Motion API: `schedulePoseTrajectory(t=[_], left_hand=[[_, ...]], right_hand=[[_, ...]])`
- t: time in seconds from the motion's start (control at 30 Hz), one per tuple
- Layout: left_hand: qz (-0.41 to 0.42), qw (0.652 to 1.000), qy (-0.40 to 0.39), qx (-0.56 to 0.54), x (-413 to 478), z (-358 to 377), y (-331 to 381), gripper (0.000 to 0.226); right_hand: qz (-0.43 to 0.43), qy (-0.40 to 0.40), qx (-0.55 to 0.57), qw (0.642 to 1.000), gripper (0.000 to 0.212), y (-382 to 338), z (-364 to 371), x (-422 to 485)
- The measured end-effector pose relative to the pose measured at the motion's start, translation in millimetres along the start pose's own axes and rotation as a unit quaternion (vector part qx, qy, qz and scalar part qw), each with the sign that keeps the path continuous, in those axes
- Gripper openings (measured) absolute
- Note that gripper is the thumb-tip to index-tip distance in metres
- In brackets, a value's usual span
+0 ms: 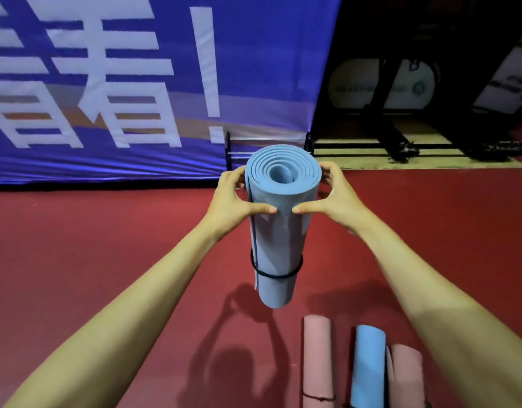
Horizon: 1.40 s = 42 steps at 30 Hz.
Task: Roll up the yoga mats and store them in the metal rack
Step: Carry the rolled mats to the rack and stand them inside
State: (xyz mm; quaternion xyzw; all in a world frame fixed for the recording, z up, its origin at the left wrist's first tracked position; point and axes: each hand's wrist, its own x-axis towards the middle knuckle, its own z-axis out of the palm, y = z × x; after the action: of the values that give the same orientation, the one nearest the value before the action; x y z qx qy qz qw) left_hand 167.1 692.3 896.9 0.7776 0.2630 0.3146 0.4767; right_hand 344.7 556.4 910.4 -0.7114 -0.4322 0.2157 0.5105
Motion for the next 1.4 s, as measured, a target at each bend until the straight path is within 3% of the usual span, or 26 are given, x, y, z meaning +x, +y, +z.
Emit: schedulePoseTrajectory(t=[0.13, 0.2, 0.3, 0.47, 0.67, 0.8, 1.13, 1.4], left_hand=[[-0.033, 0.996, 0.021, -0.078, 80, -20, -8, 0.113], [-0.036, 0.995, 0.029, -0.089, 120, -27, -10, 0.114], [-0.046, 0.993, 0.035, -0.100, 180, -33, -15, 0.107], [-0.039, 0.998, 0.005, -0.048, 286, -44, -22, 0.078], [-0.028, 0.998, 0.024, -0.042, 392, -52, -31, 0.077], [-0.013, 0.998, 0.027, -0.051, 464, -59, -40, 0.083], [0.059, 0.992, 0.007, -0.114, 652, -93, -39, 0.084], [0.085, 0.986, -0.011, -0.144, 767, -106, -29, 0.078]], right_hand=[[0.010, 0.022, 0.041, 0.999, 0.113, -8, 8, 77], [0.010, 0.023, 0.057, 0.998, 0.108, -10, 6, 120], [0.017, 0.005, 0.056, 0.998, 0.098, -12, 2, 189], [0.042, -0.038, 0.025, 0.998, 0.116, -12, -12, 302], [0.037, -0.072, 0.035, 0.996, 0.106, -17, -22, 414], [0.005, -0.052, 0.043, 0.998, 0.088, -26, -31, 485], [-0.056, 0.040, 0.040, 0.997, 0.081, -67, -45, 652], [-0.079, 0.059, 0.069, 0.993, 0.076, -86, -61, 758]])
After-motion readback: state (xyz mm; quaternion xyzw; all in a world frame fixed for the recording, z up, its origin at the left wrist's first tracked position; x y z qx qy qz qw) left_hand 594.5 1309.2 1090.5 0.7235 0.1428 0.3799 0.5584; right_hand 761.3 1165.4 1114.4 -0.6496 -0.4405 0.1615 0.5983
